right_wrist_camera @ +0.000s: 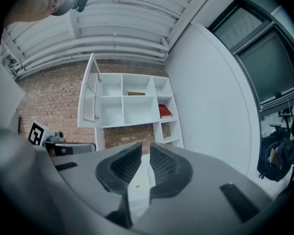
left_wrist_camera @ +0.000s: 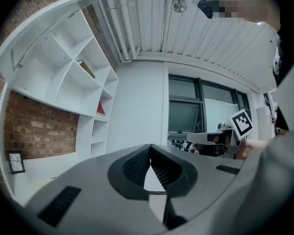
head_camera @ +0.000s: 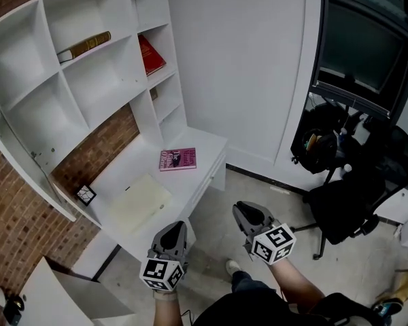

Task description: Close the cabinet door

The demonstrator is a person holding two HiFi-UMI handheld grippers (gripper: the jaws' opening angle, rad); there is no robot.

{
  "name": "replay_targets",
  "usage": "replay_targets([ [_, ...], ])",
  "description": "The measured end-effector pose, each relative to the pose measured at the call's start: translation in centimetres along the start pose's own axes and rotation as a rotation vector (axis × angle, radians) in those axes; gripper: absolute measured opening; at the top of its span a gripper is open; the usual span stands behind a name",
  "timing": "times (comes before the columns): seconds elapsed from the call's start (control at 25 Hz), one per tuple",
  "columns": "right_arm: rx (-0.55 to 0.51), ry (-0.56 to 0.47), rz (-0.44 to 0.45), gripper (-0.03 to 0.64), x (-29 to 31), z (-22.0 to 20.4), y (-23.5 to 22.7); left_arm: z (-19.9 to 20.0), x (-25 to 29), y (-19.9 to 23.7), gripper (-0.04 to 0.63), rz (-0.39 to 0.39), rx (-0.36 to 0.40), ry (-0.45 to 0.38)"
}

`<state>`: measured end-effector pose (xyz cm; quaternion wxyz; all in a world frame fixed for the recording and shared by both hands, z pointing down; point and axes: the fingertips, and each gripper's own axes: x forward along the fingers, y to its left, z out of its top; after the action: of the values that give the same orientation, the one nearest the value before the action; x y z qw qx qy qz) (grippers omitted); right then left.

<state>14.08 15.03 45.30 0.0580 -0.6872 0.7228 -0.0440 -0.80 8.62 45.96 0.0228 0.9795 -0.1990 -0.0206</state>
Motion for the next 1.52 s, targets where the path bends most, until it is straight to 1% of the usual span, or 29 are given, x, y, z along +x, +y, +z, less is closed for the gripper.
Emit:
replay_targets([
  [0.28,0.020,-0.010,0.060,0.057,5.7,1.7,-5.0,1.4,6.2,3.3,0.009,0.061,0.023,0.002],
  [0.56,0.028,-0.020,0.159,0.057,12.4,3.9,-9.2,2.3,11.6,6.8,0.009,0.142,0.039,0.004],
  [0.76,0.029,-0.039,0.255,0.057,17.4,5.9,-10.2,2.9,13.8,9.5,0.009,0.224,0.050,0.001],
  [0.96,0.023,-0.053,0.381,0.057,21.9,7.5,-9.0,3.5,14.4,12.2,0.009,0.322,0.062,-0.010],
  [1.2,0.029,-0.061,0.550,0.057,26.2,8.5,-5.6,3.7,13.3,14.9,0.009,0.455,0.065,-0.010],
  [1.32,0.039,-0.058,0.629,0.057,27.8,8.5,-3.0,3.7,11.8,16.0,0.009,0.518,0.068,-0.006],
  [1.52,0.042,-0.051,0.766,0.057,29.6,8.6,3.0,4.1,7.7,17.4,0.009,0.625,0.066,-0.011],
])
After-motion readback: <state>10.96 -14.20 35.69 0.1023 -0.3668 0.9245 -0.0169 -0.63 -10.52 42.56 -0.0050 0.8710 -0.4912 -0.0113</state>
